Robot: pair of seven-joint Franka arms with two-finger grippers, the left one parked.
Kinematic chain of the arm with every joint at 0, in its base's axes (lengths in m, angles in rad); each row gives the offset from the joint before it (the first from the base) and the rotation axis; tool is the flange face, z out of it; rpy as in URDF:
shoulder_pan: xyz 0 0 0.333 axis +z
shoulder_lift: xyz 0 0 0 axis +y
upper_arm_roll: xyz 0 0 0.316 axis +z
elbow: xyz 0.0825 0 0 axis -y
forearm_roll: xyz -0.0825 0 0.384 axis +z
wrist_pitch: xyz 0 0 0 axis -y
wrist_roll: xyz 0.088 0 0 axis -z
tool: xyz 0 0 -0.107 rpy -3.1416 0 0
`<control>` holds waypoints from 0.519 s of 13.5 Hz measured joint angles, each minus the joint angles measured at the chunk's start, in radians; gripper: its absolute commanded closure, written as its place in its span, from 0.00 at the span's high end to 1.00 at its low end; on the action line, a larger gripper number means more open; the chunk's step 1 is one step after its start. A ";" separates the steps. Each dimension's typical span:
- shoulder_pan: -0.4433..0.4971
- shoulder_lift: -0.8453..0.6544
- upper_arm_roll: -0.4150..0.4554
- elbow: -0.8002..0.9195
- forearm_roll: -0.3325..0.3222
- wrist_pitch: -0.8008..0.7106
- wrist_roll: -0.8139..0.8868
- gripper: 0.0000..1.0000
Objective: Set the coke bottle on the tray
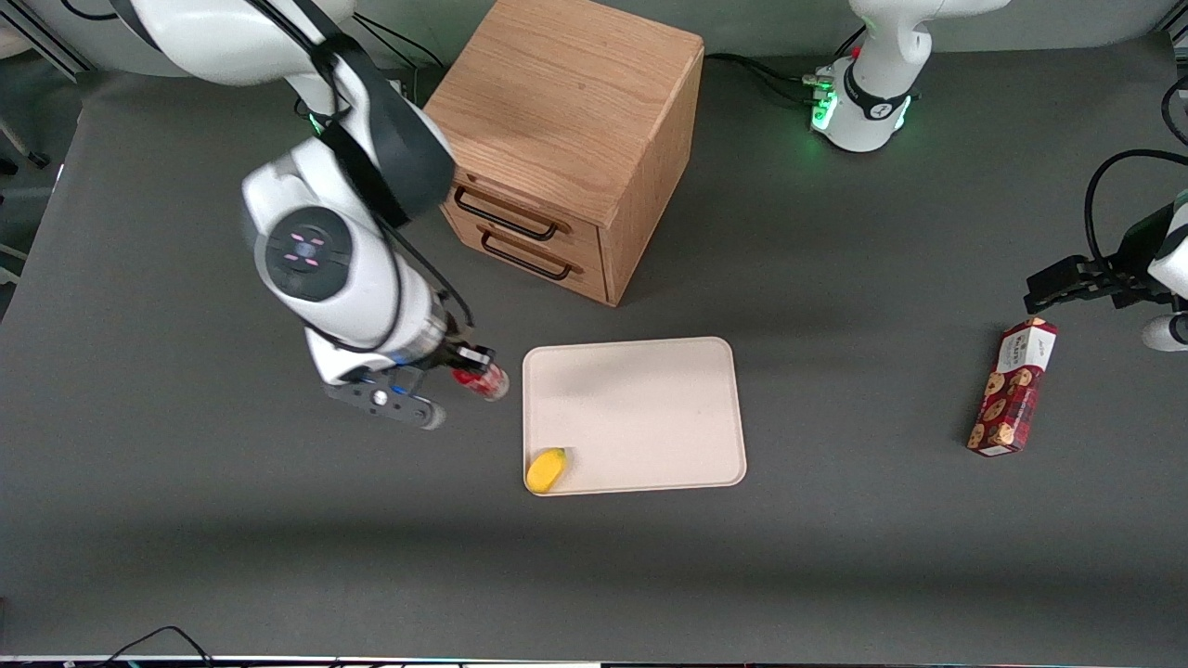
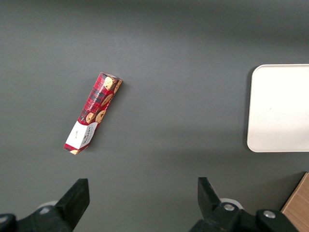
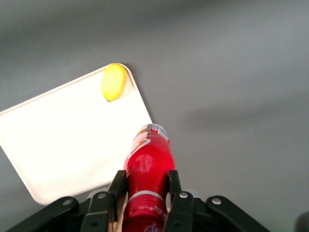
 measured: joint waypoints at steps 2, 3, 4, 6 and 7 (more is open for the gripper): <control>0.031 0.059 0.000 -0.004 -0.010 0.055 0.040 0.00; 0.042 0.080 0.000 -0.011 -0.010 0.078 0.056 0.00; 0.048 0.095 0.000 -0.023 -0.010 0.106 0.066 0.00; 0.055 0.105 0.000 -0.069 -0.010 0.157 0.076 0.00; 0.058 0.108 0.000 -0.091 -0.011 0.183 0.080 0.00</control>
